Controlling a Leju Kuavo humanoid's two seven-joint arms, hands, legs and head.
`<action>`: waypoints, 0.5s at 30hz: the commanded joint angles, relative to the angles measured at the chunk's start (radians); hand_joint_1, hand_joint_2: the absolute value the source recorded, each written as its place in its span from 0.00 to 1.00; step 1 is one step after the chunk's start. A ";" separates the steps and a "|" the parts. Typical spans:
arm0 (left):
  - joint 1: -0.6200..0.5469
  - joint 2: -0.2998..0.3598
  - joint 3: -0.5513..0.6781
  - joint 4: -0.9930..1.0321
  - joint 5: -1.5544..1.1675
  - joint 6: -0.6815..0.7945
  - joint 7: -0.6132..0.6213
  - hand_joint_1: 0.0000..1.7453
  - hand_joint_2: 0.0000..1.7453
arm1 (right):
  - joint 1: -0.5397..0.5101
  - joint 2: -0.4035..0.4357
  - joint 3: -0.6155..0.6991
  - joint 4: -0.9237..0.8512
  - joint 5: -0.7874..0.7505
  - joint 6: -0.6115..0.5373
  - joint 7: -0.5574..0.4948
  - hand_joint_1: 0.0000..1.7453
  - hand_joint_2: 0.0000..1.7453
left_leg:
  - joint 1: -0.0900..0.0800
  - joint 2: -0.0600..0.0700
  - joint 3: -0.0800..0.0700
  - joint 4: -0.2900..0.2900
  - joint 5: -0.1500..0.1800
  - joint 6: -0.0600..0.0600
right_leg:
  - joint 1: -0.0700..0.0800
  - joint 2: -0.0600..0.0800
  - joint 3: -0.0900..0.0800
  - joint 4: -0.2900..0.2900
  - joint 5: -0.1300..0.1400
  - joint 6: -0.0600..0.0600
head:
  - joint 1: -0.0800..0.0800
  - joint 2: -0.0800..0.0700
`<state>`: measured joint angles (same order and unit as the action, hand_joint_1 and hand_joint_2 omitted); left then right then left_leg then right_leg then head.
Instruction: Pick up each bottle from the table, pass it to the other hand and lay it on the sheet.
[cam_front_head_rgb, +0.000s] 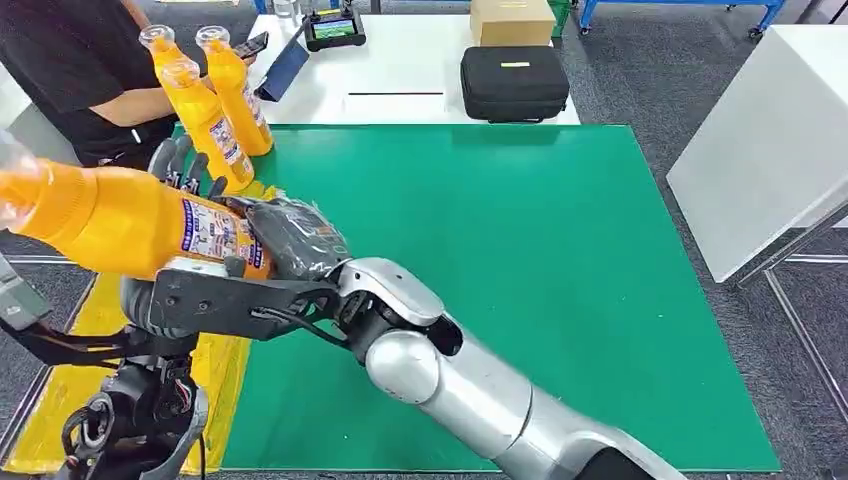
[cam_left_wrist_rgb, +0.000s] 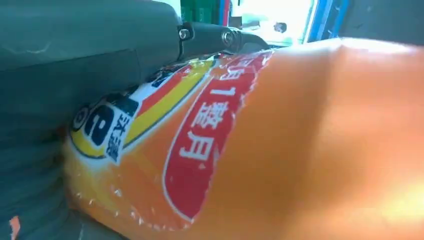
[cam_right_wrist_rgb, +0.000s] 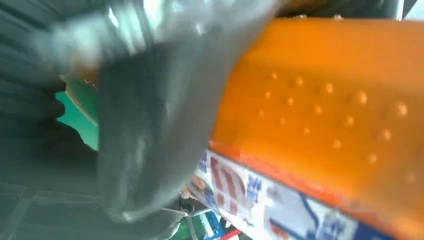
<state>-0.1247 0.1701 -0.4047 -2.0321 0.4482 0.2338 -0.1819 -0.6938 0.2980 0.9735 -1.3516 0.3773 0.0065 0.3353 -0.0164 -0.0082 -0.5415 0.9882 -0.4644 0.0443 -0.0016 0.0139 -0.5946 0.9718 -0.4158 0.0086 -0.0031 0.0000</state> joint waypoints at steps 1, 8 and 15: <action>-0.051 -0.002 -0.055 0.032 0.027 0.025 -0.038 1.00 1.00 | 0.042 -0.063 0.194 0.120 -0.051 -0.024 -0.019 1.00 1.00 | 0.001 -0.003 0.005 -0.003 0.000 -0.003 | 0.001 -0.004 0.006 -0.004 -0.001 0.000 | 0.000 0.000; -0.037 0.002 -0.057 0.032 0.023 0.036 -0.070 1.00 1.00 | 0.036 -0.090 0.174 0.137 -0.059 -0.028 -0.024 1.00 1.00 | 0.002 -0.005 0.005 -0.002 0.000 -0.004 | 0.002 -0.007 0.007 -0.004 -0.001 0.000 | 0.000 0.000; -0.025 -0.018 -0.042 0.020 0.023 0.065 -0.098 1.00 1.00 | 0.039 -0.125 0.133 0.188 -0.046 -0.042 -0.049 1.00 1.00 | 0.003 -0.006 0.007 -0.003 0.000 -0.004 | 0.003 -0.008 0.010 -0.006 -0.002 0.001 | 0.000 0.000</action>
<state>-0.0613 0.1777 -0.4127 -2.0264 0.4711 0.2850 -0.2594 -0.6908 0.2480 1.0311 -1.2924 0.3231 -0.0374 0.3025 -0.0166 -0.0076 -0.5421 0.9882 -0.4644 0.0443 -0.0015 0.0142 -0.5962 0.9716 -0.4159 0.0085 -0.0027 0.0000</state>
